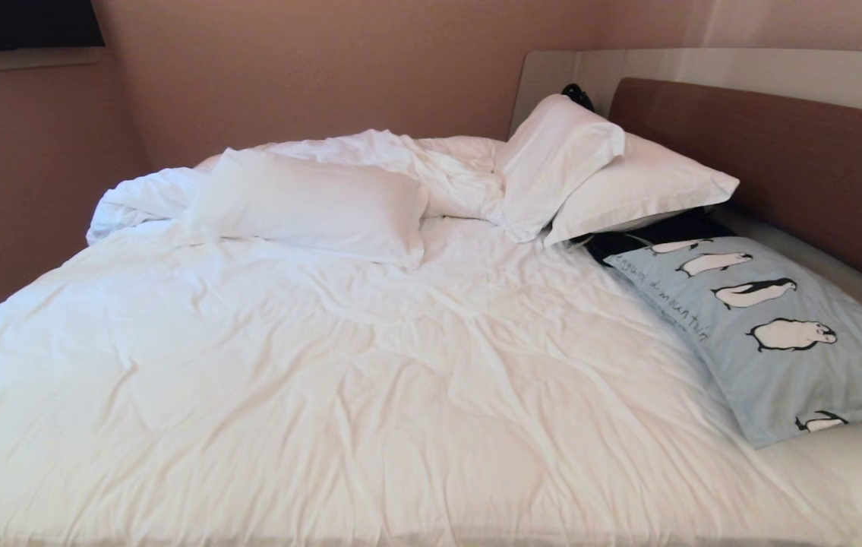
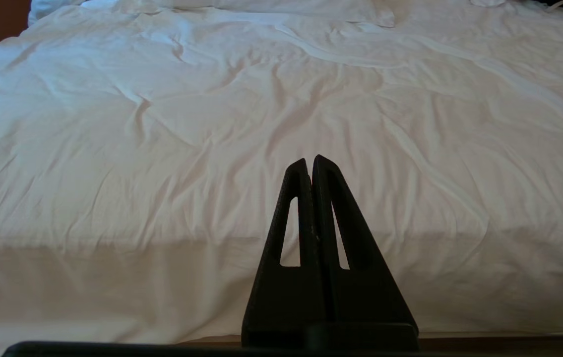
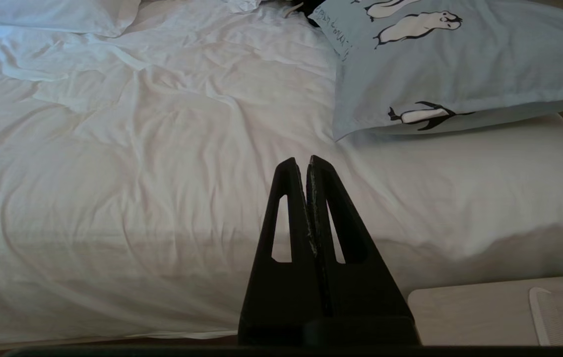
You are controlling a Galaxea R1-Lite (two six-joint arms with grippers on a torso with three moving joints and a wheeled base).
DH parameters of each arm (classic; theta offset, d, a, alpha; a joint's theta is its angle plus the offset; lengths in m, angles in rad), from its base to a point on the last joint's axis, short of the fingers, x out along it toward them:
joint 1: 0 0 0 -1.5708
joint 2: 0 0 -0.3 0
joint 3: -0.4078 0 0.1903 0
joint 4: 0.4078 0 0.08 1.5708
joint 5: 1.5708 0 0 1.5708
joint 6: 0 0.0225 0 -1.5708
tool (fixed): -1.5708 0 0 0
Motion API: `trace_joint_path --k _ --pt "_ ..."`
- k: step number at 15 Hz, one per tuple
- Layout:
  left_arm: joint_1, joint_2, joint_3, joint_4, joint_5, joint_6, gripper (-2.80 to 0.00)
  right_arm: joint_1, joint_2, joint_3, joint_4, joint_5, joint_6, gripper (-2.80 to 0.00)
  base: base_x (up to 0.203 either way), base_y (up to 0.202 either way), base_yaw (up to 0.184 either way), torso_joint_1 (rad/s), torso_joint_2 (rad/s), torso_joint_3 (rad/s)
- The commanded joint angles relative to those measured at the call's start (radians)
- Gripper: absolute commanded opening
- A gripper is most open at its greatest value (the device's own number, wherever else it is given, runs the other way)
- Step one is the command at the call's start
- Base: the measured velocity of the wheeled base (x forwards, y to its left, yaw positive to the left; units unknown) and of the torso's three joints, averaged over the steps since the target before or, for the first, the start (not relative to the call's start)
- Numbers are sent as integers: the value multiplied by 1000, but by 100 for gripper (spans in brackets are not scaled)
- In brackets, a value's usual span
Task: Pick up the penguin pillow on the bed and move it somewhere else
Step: Pick up the pillow
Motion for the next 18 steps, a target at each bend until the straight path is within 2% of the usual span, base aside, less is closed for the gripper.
trace_joint_path --k 1,7,11,16,18 --pt "0 0 0 0 0 0 -280 0 -2 0 0 0 -3 -280 0 0 0 0 0 0" --pt "0 1 0 0 0 0 -280 0 -1 -50 10 -5 -9 -280 0 0 0 0 0 0" --pt "0 0 0 0 0 0 -280 0 6 -199 184 -1 -9 -280 0 0 0 0 0 0" --pt "0 0 0 0 0 0 -280 1 213 -298 180 3 -4 -280 0 0 0 0 0 0" --pt "0 0 0 0 0 0 -280 1 337 -335 133 4 -3 -280 0 0 0 0 0 0"
